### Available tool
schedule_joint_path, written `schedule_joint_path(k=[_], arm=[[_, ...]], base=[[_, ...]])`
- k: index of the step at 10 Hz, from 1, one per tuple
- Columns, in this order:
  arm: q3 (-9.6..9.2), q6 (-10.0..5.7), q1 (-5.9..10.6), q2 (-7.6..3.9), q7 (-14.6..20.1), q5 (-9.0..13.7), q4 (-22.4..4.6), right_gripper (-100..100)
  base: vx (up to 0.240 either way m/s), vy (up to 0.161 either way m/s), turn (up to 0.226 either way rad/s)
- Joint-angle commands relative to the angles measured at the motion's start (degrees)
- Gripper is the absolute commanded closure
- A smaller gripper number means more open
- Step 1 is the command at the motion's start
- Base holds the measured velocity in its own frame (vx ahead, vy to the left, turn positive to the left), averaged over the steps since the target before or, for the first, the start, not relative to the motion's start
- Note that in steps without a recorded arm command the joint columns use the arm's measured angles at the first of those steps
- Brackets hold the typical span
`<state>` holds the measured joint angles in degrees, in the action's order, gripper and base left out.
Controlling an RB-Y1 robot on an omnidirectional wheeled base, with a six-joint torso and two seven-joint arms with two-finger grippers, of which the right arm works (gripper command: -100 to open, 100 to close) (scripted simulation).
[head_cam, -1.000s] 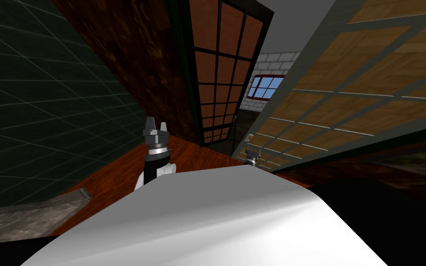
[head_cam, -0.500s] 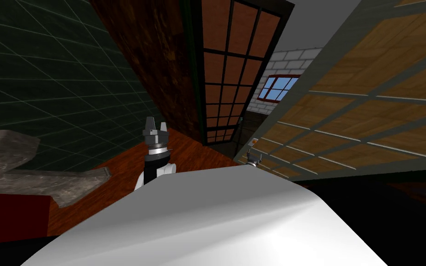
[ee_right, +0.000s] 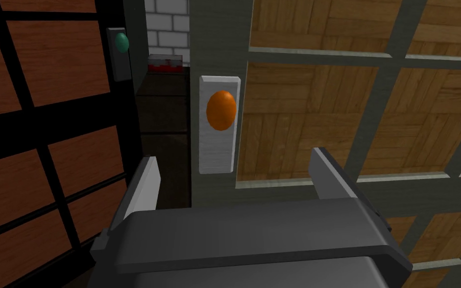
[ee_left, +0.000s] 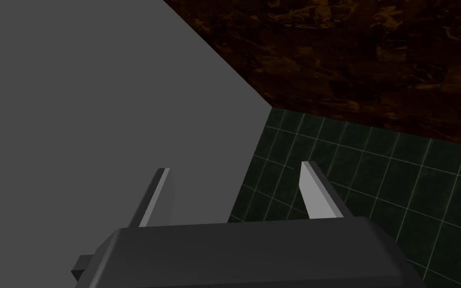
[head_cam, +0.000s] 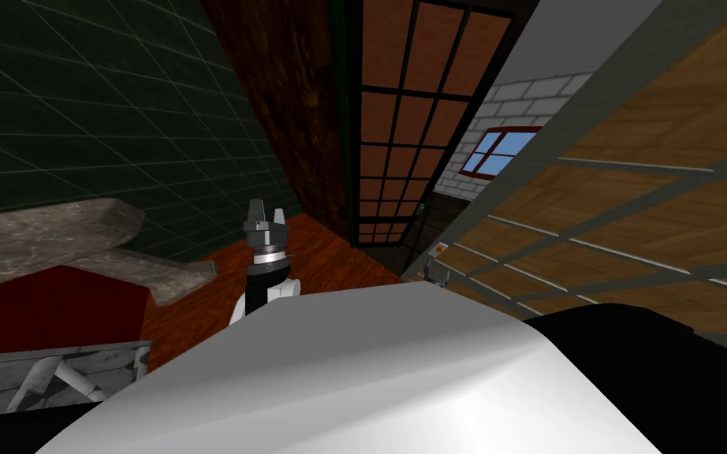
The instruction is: Push the door open
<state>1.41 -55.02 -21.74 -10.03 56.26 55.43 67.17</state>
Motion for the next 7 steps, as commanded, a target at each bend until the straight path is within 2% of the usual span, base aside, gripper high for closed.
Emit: schedule_joint_path(k=[1, 3, 6, 7], arm=[[0.04, -0.53, 0.34, -0.12, 1.46, 1.28, -1.71, -100], [-0.05, -1.42, 0.48, -0.27, 3.52, 2.92, -4.01, -100], [-0.16, -2.49, 0.66, -0.43, 6.00, 4.89, -6.76, -100], [-0.16, -2.49, 0.66, -0.43, 6.00, 4.89, -6.76, -100]], base=[[-0.045, -0.100, 0.270], [-0.051, -0.105, 0.328], [-0.043, -0.088, 0.224], [-0.040, -0.066, 0.099]])
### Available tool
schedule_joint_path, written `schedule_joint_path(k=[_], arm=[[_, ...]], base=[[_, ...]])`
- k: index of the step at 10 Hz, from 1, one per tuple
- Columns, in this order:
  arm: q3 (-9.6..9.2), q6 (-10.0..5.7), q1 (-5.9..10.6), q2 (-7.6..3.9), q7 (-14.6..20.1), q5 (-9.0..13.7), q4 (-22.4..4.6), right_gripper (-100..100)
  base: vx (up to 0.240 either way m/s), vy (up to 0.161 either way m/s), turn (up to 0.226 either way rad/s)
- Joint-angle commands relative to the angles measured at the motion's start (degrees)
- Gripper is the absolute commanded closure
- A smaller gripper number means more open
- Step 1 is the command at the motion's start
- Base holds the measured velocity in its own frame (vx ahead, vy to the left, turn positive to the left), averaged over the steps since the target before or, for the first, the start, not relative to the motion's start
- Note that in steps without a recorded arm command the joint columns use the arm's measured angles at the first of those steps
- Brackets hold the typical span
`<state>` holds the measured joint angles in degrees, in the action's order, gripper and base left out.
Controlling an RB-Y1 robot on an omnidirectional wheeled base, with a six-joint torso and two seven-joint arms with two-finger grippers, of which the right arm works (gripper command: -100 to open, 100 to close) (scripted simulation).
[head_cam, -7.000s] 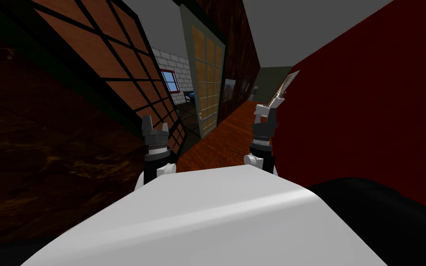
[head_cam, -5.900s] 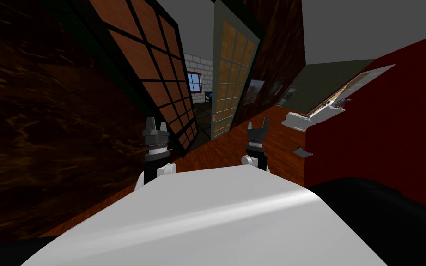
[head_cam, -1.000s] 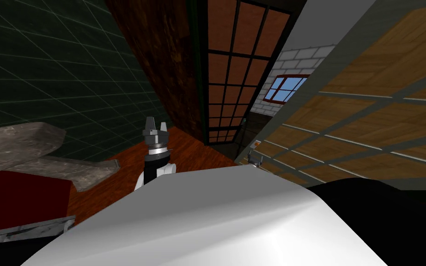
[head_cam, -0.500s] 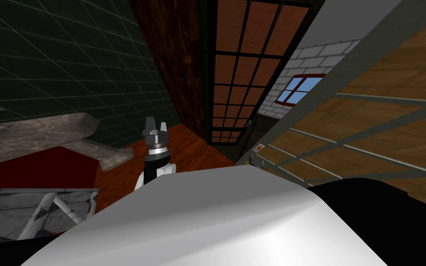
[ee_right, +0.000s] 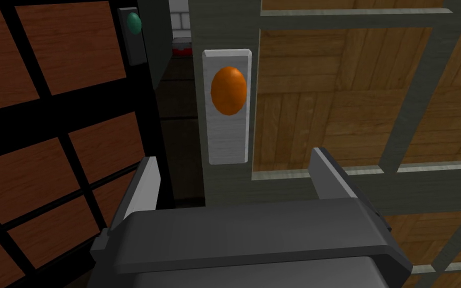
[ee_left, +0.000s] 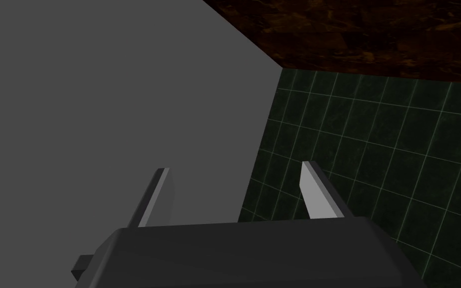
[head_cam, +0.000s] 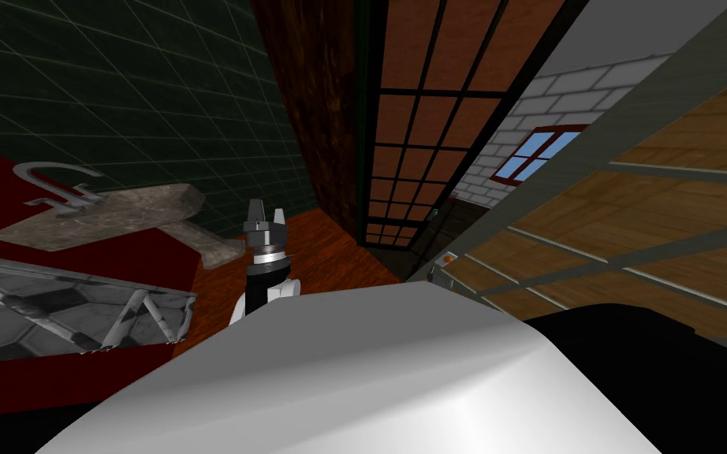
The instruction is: Push the door open
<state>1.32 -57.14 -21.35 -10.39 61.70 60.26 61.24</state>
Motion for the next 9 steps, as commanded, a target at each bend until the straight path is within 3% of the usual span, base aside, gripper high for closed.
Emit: schedule_joint_path(k=[1, 3, 9], arm=[[-0.10, -0.68, 0.31, -0.11, 1.28, 0.63, -1.63, -100], [-0.03, -0.65, 0.38, -0.01, 1.05, 0.34, -1.51, -100], [0.54, -0.94, 1.65, 0.10, 1.46, 0.40, -3.27, -100]], base=[[-0.042, -0.046, 0.111], [0.010, -0.050, 0.015], [0.120, -0.168, 0.023]])
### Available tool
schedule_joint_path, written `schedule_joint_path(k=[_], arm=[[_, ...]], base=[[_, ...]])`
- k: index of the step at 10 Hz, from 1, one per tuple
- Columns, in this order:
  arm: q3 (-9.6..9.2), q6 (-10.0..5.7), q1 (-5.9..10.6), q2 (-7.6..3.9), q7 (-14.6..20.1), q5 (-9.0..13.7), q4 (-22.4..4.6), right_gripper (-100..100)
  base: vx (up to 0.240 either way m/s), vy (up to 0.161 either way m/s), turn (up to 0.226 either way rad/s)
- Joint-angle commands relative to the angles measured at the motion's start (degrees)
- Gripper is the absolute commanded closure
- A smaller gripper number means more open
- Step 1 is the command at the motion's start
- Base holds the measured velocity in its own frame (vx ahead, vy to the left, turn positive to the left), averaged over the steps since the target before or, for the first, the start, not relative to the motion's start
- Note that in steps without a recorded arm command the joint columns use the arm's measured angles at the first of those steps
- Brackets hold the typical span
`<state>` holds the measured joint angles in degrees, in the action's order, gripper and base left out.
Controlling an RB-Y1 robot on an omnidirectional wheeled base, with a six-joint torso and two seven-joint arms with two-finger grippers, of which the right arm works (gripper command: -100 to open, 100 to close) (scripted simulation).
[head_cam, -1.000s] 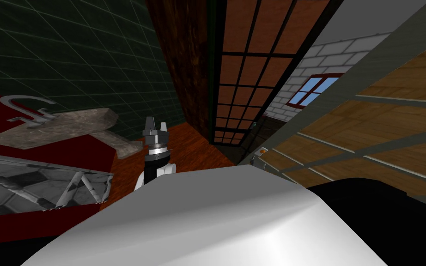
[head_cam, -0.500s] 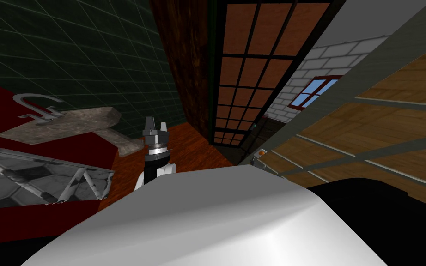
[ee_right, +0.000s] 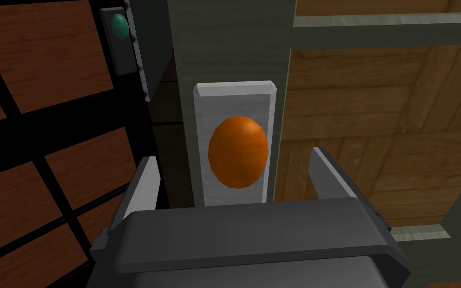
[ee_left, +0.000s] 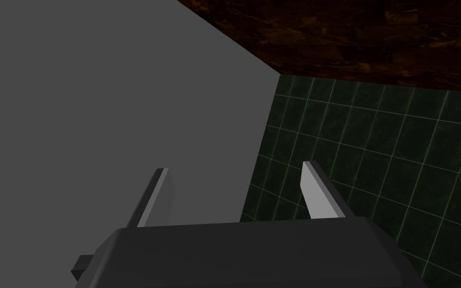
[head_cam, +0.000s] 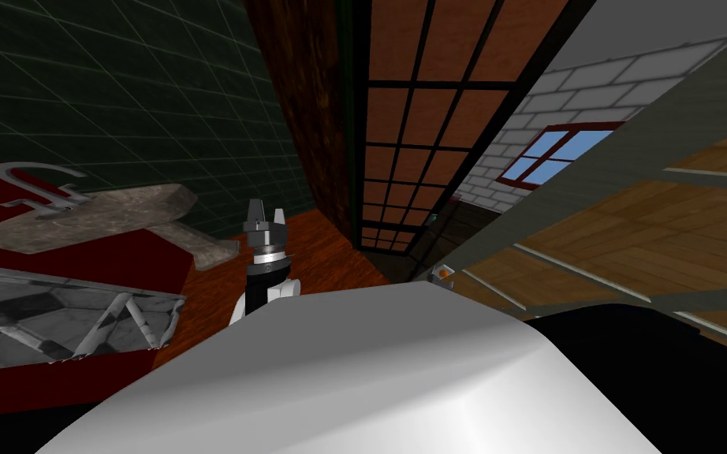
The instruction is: Push the door open
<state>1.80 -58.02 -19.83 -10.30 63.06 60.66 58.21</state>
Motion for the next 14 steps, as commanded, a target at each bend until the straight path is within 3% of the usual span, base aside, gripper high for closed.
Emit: schedule_joint_path(k=[1, 2, 3, 8, 14], arm=[[0.13, -0.10, 0.29, 0.03, 0.15, 0.00, -0.46, -100], [0.09, -0.05, 0.19, 0.02, 0.08, 0.01, -0.27, -100], [0.09, -0.05, 0.19, 0.02, 0.08, 0.01, -0.27, 100], [0.09, -0.05, 0.19, 0.02, 0.08, 0.01, -0.27, 100], [3.26, -0.72, 0.67, 0.11, -0.99, 2.77, -1.35, 100]], base=[[0.127, -0.174, 0.011], [0.057, -0.083, 0.015], [-0.010, 0.012, -0.023], [-0.008, 0.009, 0.001], [0.131, -0.112, -0.016]])
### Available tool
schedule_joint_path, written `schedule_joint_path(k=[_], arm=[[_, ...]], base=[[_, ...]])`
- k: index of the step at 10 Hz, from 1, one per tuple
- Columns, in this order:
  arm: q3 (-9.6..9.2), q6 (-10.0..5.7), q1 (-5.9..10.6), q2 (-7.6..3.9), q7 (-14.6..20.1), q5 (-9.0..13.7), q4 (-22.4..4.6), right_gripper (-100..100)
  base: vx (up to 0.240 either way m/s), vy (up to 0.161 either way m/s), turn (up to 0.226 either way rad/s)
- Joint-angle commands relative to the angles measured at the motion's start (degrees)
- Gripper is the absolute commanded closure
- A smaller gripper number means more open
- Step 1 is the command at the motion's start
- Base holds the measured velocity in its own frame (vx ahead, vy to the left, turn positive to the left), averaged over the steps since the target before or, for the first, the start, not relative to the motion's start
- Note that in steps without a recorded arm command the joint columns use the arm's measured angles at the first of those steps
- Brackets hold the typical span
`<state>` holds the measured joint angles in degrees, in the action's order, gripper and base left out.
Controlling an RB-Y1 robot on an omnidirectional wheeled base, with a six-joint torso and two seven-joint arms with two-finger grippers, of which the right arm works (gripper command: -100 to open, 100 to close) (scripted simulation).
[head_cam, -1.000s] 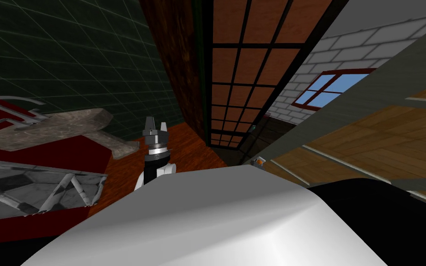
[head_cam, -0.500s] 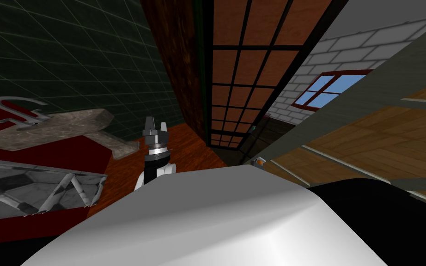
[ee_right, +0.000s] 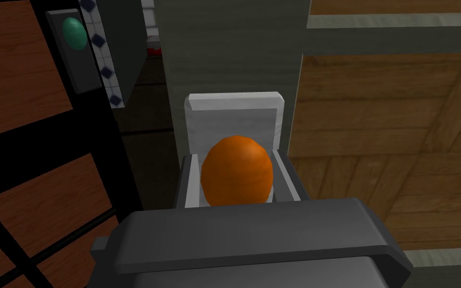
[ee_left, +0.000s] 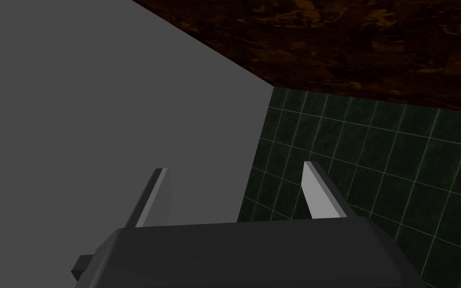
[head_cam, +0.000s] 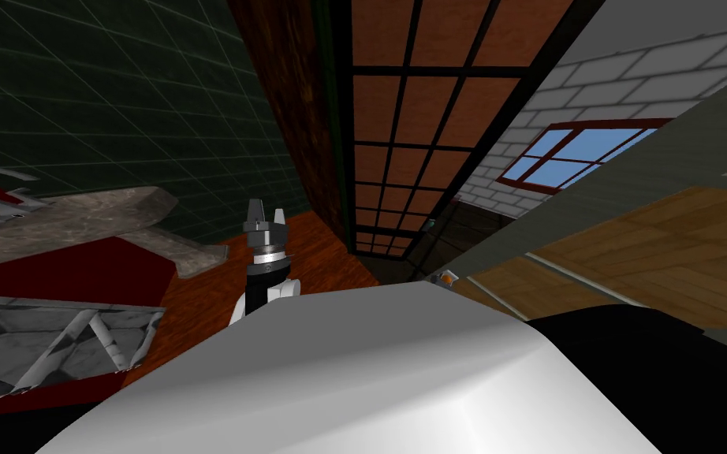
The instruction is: Push the door open
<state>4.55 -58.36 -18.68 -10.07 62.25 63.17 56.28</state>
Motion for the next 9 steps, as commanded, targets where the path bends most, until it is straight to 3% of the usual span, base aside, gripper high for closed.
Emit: schedule_joint_path(k=[1, 9], arm=[[1.33, -0.59, -0.35, -0.05, -0.47, 1.00, 0.30, 100], [7.01, -2.01, 0.53, 0.49, -2.47, 6.08, -1.63, 100]], base=[[0.170, -0.161, -0.016], [0.158, -0.142, -0.023]])
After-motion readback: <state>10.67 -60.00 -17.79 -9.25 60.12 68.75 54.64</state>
